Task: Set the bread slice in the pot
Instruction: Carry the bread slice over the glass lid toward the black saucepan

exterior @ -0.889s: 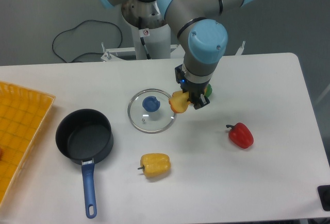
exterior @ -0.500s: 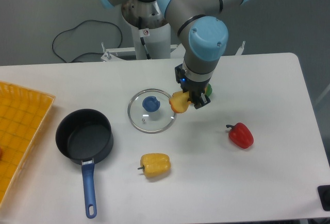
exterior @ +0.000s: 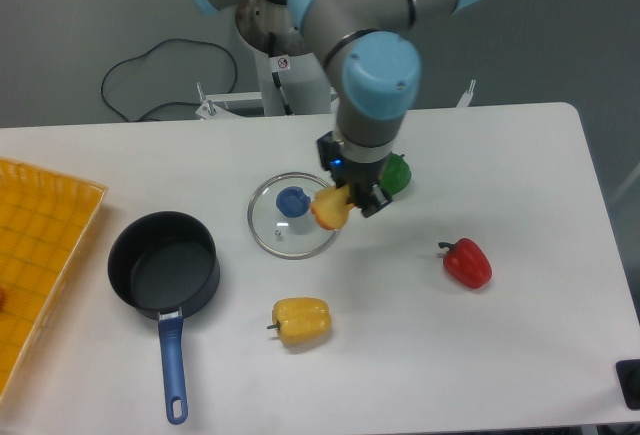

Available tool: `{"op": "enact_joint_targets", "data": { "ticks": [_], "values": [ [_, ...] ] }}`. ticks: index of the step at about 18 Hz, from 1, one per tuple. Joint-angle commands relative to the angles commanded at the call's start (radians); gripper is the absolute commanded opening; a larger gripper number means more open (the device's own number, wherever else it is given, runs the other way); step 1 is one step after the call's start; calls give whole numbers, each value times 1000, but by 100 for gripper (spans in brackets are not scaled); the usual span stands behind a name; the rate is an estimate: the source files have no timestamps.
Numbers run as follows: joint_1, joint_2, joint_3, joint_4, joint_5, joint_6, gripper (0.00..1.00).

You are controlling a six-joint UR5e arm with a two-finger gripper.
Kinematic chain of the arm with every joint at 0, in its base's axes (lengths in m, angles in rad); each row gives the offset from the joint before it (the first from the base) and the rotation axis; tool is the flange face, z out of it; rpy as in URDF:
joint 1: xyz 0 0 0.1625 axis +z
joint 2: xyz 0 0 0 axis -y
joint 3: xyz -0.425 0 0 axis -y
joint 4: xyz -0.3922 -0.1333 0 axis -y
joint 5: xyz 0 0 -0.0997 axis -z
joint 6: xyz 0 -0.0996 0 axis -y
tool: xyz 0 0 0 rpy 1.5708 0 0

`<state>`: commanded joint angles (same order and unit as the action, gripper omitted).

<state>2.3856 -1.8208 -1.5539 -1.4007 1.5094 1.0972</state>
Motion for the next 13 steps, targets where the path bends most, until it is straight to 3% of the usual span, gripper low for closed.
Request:
{"op": "enact_joint_targets", "data": {
  "ticks": [10,13],
  "values": [
    [-210,-57,5,20,-6,-284,19],
    [-265,-92,6,64,-14,-347,22]
  ]
}}
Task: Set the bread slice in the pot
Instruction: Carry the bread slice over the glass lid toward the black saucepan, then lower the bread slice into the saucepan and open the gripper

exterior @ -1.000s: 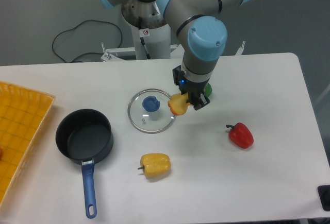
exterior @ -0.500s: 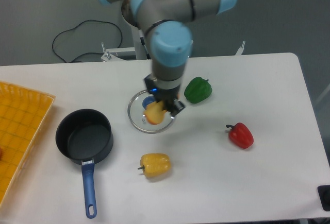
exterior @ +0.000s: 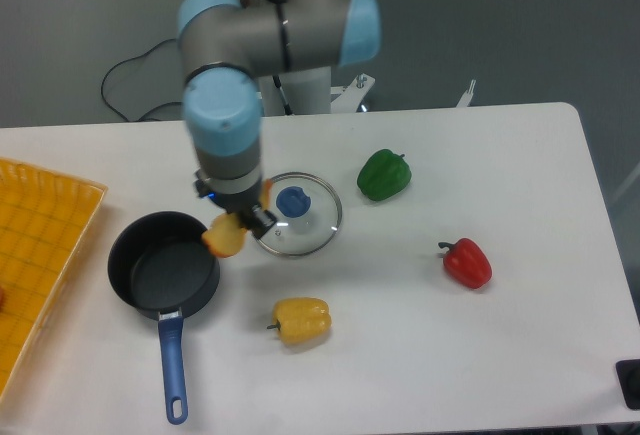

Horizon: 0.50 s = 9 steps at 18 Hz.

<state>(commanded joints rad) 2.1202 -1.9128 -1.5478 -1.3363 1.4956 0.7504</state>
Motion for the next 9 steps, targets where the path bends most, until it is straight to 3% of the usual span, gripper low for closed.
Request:
{"op": "enact_joint_targets", "data": {
  "ticks": [9],
  "values": [
    [-77,-46,11,55,-8,-95,22]
  ]
}}
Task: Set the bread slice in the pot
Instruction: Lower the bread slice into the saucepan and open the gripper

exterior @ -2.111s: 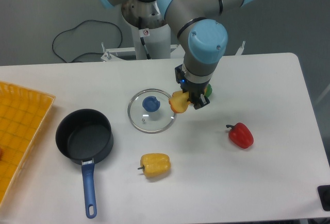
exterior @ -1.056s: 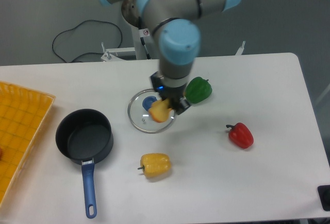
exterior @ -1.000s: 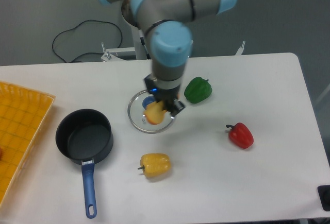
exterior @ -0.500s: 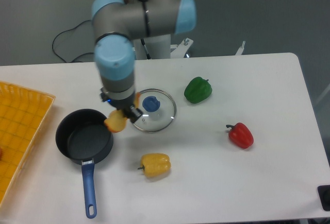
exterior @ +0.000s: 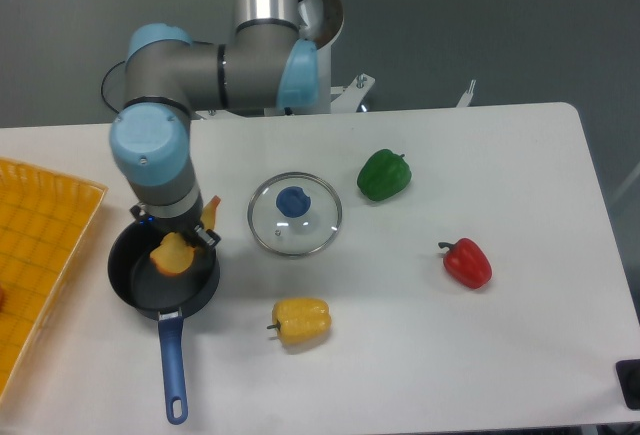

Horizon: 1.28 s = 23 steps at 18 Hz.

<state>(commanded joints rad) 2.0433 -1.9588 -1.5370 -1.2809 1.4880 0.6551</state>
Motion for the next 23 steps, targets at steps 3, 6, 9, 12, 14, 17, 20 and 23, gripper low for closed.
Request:
{"op": "enact_joint_targets", "data": {
  "ticks": [3,6,9,12,14,17,20,23],
  "values": [
    [-20,-2,3,2,-2,-11,23],
    [-41,-25,2,14,0,-40,23],
    [-48,-37,0,14,0,-51,27],
    [-57,-57,-2,14,0,-52,30],
    [-58,-64,0,14,0,-52,30],
    [-58,-66,0,14,0,-51,30],
    [-58,-71,-2,14,2,-49,30],
    [-58,-74,-3,14,3,-49,31]
  ]
}}
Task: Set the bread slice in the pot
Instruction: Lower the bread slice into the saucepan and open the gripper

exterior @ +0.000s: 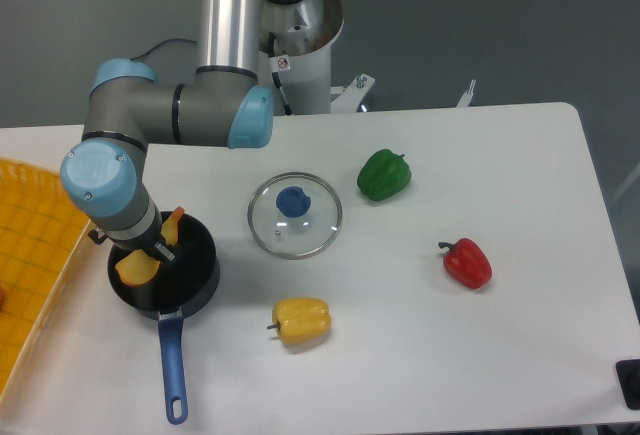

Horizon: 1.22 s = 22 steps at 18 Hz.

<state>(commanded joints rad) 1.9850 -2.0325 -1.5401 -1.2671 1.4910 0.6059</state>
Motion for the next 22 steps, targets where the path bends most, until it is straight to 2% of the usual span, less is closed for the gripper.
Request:
{"op": "enact_joint_targets", "data": {
  "ticks": [1,2,3,20,22],
  "values": [
    [0,-2,-2,0,2,2,42],
    [0,-8,-2,0,6,6,81],
    [0,-9,-2,0,8,9,100],
    [11,-14,40,0,9,3,100],
    [18,-11,63,-6,12,3,100]
  ]
}}
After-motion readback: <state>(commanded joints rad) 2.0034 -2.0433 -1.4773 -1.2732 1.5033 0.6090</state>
